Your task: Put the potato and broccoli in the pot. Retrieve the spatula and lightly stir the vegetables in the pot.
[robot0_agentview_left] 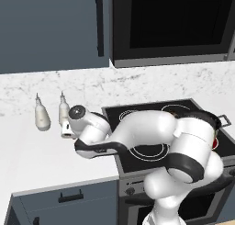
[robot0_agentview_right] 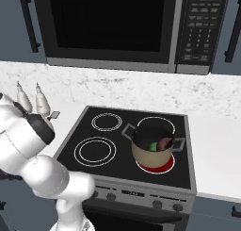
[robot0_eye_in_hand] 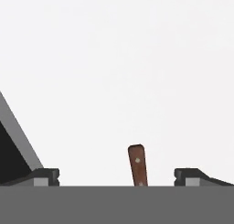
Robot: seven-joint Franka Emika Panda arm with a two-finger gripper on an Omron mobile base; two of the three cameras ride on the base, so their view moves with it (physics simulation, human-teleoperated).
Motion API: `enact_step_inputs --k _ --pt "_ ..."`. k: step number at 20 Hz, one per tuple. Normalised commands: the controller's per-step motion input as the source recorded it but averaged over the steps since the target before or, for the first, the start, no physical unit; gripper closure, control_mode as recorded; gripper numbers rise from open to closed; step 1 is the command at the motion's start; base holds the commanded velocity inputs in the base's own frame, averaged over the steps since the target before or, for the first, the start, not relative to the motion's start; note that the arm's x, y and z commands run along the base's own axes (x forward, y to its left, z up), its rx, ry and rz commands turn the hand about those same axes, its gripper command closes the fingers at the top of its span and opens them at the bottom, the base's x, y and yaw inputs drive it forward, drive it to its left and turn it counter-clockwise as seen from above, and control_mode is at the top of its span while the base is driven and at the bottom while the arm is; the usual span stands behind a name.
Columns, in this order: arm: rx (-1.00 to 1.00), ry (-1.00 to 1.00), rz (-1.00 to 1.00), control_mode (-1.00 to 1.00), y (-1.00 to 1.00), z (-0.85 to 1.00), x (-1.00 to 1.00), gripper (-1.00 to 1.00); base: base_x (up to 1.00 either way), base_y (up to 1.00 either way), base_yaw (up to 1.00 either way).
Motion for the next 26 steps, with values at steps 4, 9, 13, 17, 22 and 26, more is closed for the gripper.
enact_step_inputs --k 4,9,13,17,22,26 --pt "-0.02 0.0 0.0 -1.0 0.01 -0.31 0.35 -1.0 0.0 0.0 0.0" --pt "0.0 0.0 0.0 -1.0 0.0 -0.34 0.34 -1.0 0.0 0.0 0.0" --pt "0.0 0.0 0.0 -1.0 0.0 -0.38 0.26 -1.0 0.0 0.0 0.0" --pt "0.0 0.0 0.01 -1.0 0.03 -0.33 0.26 -1.0 0.0 0.0 0.0" --pt "0.0 0.0 0.02 -1.0 0.1 -0.22 0.28 -1.0 0.0 0.0 0.0" --pt "0.0 0.0 0.01 -1.0 0.04 -0.29 0.23 -1.0 0.0 0.0 0.0"
